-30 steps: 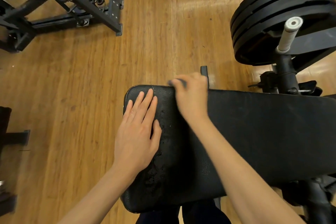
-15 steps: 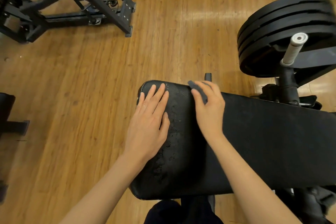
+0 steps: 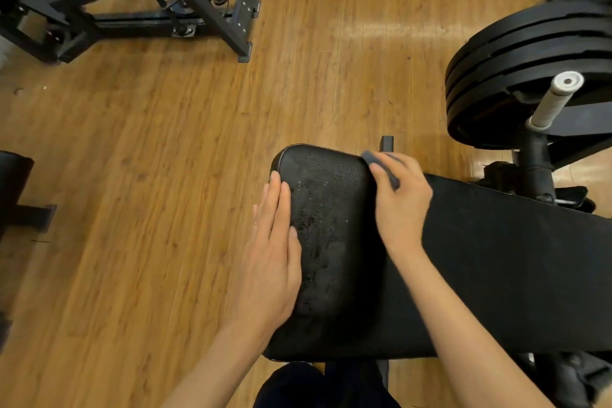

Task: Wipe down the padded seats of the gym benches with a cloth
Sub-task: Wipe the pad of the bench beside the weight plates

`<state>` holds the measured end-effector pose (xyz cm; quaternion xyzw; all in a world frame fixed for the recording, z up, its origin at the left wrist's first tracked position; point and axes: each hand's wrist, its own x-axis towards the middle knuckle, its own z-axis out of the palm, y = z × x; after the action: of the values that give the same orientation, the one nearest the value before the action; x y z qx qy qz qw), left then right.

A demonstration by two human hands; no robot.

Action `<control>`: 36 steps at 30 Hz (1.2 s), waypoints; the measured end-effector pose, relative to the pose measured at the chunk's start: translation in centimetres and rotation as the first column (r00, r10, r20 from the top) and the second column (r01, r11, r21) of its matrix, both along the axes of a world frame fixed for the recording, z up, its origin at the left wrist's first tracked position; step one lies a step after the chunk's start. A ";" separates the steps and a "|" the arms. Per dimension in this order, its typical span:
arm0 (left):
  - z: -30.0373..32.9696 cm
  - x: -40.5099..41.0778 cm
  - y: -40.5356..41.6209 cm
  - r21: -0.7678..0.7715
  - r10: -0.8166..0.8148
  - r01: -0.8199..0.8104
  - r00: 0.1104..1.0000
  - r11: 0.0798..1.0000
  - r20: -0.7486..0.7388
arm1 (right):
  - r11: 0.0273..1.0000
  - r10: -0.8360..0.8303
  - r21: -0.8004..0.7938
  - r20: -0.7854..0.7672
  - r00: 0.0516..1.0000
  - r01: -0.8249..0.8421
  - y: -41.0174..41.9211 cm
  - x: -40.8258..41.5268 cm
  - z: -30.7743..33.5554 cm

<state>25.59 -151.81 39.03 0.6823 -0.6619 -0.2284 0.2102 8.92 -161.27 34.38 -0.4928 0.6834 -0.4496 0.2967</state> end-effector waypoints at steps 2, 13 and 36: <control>-0.1 0.0 -0.1 -0.010 -0.003 0.003 1.000 1.000 -0.015 | 0.999 0.029 -0.037 -0.037 0.999 -0.030 -0.8 3.5 1.2; -0.5 0.2 -0.1 -0.023 -0.019 0.018 0.999 1.000 -0.034 | 0.968 0.212 -0.133 -0.016 0.977 -0.213 5.7 5.0 1.5; -0.4 1.0 1.7 0.010 0.006 -0.004 0.972 1.000 -0.236 | 0.939 0.272 -0.203 -0.056 0.961 -0.278 7.5 7.5 2.8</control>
<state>26.61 -150.06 38.64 0.6529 -0.6294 -0.3105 0.2850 16.43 -153.80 37.19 -0.6177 0.5609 -0.4663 0.2940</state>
